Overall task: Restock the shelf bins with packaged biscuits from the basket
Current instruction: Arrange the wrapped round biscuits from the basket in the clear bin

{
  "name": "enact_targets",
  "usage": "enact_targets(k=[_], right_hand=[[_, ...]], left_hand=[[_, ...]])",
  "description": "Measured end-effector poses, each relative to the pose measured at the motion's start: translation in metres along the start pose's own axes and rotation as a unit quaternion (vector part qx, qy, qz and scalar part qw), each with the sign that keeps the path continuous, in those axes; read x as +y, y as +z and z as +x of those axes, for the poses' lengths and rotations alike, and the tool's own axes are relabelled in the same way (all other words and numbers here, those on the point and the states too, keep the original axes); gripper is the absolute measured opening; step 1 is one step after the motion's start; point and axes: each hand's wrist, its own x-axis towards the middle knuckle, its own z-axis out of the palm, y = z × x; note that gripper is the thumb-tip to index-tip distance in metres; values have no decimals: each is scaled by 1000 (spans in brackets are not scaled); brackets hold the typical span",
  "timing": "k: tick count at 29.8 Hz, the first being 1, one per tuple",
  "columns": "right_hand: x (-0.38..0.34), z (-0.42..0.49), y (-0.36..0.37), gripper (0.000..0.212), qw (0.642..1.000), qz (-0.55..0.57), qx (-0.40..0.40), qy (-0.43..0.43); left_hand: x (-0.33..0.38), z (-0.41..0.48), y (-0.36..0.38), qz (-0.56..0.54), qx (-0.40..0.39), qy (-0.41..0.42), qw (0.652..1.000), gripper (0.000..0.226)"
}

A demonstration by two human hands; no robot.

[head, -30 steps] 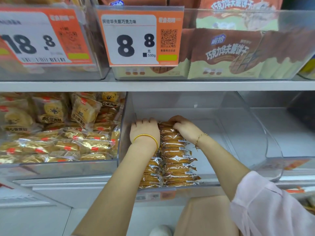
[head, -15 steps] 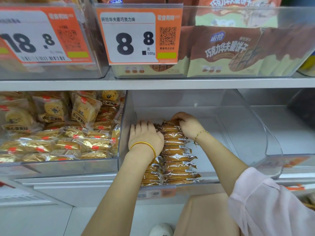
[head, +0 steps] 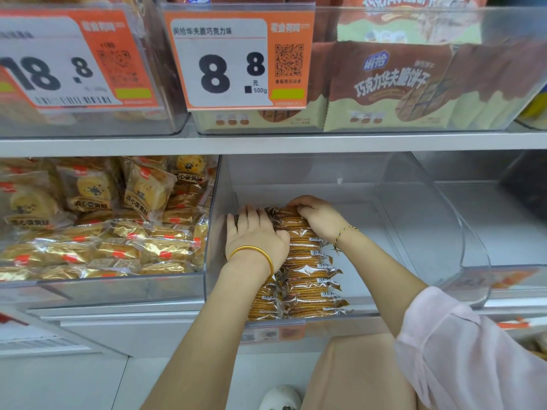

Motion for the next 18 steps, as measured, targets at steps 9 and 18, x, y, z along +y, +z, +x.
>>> enact_targets(k=[9,18], right_hand=[[1,1,2,37,1000,-19,9,3],[4,-1,1,36,999,-21,37,16]], left_hand=[[-1,-7,-1,3,1,-3,1000,64],[2,-12,-2,-2,2,-4,1000,63]])
